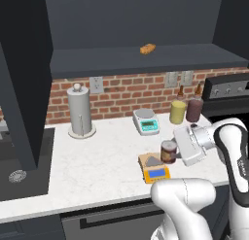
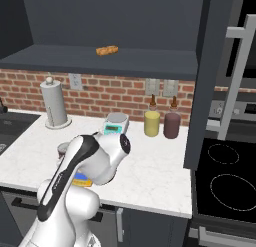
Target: Pick the canned food and place it on the digital scale for weighing, and close the cabinet.
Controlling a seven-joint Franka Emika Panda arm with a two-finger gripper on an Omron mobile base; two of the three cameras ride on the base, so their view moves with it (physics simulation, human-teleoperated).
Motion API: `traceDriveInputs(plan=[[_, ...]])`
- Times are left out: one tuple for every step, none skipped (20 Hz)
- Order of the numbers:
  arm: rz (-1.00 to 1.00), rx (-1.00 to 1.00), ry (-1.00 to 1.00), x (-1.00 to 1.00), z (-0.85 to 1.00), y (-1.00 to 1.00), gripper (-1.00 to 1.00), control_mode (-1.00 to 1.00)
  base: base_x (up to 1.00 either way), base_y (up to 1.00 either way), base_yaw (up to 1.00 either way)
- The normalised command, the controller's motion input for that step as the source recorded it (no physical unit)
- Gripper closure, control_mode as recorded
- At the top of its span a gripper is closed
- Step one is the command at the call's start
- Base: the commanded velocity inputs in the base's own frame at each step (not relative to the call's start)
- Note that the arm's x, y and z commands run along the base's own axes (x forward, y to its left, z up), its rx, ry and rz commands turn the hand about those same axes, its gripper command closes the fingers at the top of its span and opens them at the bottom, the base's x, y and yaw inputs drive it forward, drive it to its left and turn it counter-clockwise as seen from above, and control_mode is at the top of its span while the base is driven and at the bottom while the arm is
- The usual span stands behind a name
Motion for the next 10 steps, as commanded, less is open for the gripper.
traceDriveInputs(plan=[[0.00, 0.00, 0.00, 0.28, -0.39, -0.01, 1.00, -1.00, 0.00, 0.00, 0.00], [0.00, 0.00, 0.00, 0.37, -0.35, 0.00, 1.00, -1.00, 0.00, 0.00, 0.00], [0.00, 0.00, 0.00, 0.44, -0.34, 0.00, 1.00, -1.00, 0.00, 0.00, 0.00], [0.00, 0.00, 0.00, 0.47, -0.30, 0.00, 1.00, -1.00, 0.00, 0.00, 0.00], [0.00, 0.01, 0.00, 0.46, -0.28, 0.00, 1.00, -1.00, 0.00, 0.00, 0.00], [0.00, 0.00, 0.00, 0.45, -0.28, 0.00, 1.00, -1.00, 0.00, 0.00, 0.00], [0.00, 0.01, 0.00, 0.52, -0.25, 0.00, 1.00, -1.00, 0.00, 0.00, 0.00], [0.00, 0.02, 0.00, 0.51, -0.25, 0.00, 1.00, -1.00, 0.00, 0.00, 0.00], [0.00, 0.02, 0.00, 0.52, -0.23, 0.00, 1.00, -1.00, 0.00, 0.00, 0.00], [0.00, 0.03, 0.00, 0.54, -0.20, 0.00, 1.00, -1.00, 0.00, 0.00, 0.00]])
